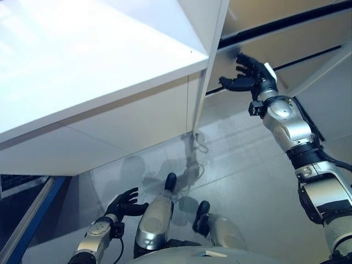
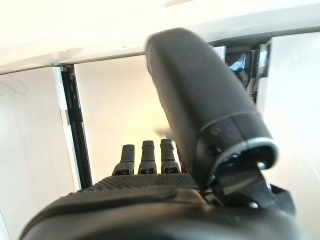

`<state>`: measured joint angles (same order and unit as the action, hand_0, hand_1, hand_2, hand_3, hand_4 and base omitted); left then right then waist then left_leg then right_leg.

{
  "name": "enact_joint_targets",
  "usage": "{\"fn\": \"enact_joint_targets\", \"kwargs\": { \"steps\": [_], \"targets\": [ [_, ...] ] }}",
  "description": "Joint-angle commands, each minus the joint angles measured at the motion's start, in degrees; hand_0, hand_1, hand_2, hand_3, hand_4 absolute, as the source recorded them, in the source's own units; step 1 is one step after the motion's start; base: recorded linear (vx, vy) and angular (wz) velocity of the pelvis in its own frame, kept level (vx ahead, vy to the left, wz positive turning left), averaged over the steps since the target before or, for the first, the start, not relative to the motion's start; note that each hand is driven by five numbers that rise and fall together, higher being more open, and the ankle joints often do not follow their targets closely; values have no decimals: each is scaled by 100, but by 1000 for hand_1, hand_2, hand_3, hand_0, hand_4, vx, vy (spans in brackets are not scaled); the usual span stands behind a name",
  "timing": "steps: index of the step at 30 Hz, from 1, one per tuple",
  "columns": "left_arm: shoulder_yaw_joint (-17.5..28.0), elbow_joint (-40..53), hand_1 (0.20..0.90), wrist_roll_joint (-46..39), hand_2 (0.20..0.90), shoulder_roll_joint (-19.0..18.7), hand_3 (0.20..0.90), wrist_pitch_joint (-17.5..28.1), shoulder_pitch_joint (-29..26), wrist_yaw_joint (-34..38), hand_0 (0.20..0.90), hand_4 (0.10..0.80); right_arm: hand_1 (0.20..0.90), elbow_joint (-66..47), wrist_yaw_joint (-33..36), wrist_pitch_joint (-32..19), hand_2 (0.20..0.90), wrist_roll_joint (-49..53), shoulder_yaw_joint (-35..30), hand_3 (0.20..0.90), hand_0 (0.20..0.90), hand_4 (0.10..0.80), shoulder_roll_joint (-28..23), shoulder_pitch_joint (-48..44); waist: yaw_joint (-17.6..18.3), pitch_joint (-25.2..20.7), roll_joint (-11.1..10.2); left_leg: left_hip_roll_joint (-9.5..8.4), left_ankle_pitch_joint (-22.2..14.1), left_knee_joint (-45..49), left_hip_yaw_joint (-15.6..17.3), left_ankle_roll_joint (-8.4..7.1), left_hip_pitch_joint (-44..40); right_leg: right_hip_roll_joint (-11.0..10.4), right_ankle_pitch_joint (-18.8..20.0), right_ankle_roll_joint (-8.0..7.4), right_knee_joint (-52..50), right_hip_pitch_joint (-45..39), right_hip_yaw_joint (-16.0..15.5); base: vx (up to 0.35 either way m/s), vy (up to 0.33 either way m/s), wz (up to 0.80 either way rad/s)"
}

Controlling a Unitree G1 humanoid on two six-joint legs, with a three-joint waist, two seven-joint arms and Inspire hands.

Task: Put drinks into fridge and close the fridge

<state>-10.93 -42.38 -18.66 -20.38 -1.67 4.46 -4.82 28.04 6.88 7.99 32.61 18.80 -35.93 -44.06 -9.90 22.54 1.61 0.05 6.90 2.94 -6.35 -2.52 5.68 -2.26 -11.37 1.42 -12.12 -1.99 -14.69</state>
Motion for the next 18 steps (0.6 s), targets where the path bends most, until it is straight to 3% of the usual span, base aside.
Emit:
{"fn": "enact_joint_targets", "kwargs": {
  "steps": [1,4,8,9,13,18],
  "targets": [
    [-68,-330,900,-296,900,46,900,201,368,-118,900,800,900,-822,-224,-775,900,-162,-102,900,900,800,333,-335,67,-1423,-469,-202,-1063,218,679,353,-430,-81,793,-201,891,-50,281,-70,97,-12],
    [81,-374,900,-536,900,173,900,168,346,-127,900,800,900,-1157,-286,-758,900,-488,-378,900,900,800,316,670,331,-1615,-470,-163,-1050,-19,868,364,-627,-94,911,-293,1060,-102,397,-65,81,-17],
    [352,-388,900,-752,900,352,900,94,357,-79,900,800,900,-1191,-665,-1130,900,-1041,-1046,900,900,800,513,2704,698,-1784,-442,-134,-1045,-306,1072,377,-878,-102,1076,-427,1289,-146,529,-69,52,-18],
    [361,-393,900,-763,900,360,900,86,361,-78,900,800,900,-1174,-672,-1153,900,-1073,-1076,900,900,800,534,2828,714,-1792,-439,-132,-1042,-327,1086,378,-894,-100,1088,-434,1307,-150,537,-73,39,-29],
    [549,-808,900,-1005,900,379,900,-183,264,-195,900,800,900,-194,-541,-1075,900,-1134,-1426,900,900,800,926,4118,1052,-1855,-383,-66,-946,-672,1263,356,-1072,-42,1158,-521,1410,-161,662,-92,42,-34],
    [589,-1491,900,-723,900,302,900,-69,69,-433,900,800,900,1308,-611,-1304,900,-1579,-1557,900,900,800,1367,4721,1291,-1850,-362,-11,-924,-751,1353,310,-1104,-4,1158,-542,1455,-162,715,-46,8,-18]
  ]
}}
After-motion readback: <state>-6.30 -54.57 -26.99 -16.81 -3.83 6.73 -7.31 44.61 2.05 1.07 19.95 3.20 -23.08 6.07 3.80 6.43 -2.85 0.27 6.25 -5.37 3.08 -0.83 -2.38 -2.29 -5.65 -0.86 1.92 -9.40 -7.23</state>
